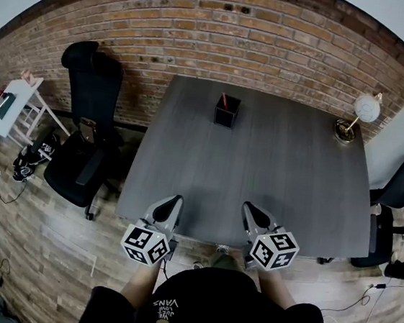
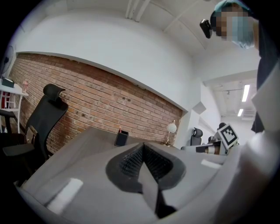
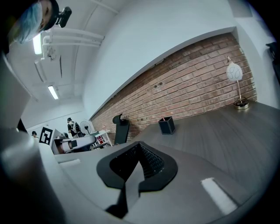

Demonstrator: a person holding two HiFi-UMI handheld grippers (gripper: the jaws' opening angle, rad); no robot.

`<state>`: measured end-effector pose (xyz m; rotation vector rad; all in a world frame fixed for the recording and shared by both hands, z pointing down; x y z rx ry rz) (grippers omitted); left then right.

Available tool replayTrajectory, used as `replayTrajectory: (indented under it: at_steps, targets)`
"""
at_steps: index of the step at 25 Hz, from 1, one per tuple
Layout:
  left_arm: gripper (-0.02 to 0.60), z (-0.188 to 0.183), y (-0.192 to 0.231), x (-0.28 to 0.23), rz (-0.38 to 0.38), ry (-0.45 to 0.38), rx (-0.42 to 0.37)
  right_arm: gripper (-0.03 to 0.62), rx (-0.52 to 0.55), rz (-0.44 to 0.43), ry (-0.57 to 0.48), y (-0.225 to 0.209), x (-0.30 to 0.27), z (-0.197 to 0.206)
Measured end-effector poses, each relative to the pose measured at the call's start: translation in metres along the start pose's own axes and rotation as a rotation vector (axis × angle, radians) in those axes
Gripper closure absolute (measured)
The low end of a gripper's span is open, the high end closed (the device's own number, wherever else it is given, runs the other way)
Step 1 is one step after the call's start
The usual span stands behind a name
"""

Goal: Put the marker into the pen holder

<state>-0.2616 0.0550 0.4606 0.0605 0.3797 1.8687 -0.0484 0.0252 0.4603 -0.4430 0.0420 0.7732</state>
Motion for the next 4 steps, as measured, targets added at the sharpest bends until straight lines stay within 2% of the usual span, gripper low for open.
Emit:
replayTrajectory:
  at_steps: [4]
  targets:
    - [0.529, 0.0019, -0.0005, -0.0012, -0.004, 0.008, 0.005, 0.592, -0.002, 0.001, -0.002, -0.0022, 0.0013, -0.0019]
Point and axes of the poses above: the fingertips, and each gripper's own axes: x backward along the fingers, y to its left, z out of its underside, the point moved 2 cm from there along x, backward along the fingers, and after that the axes turned 7 degrees about -z, right-handed, at the moved point
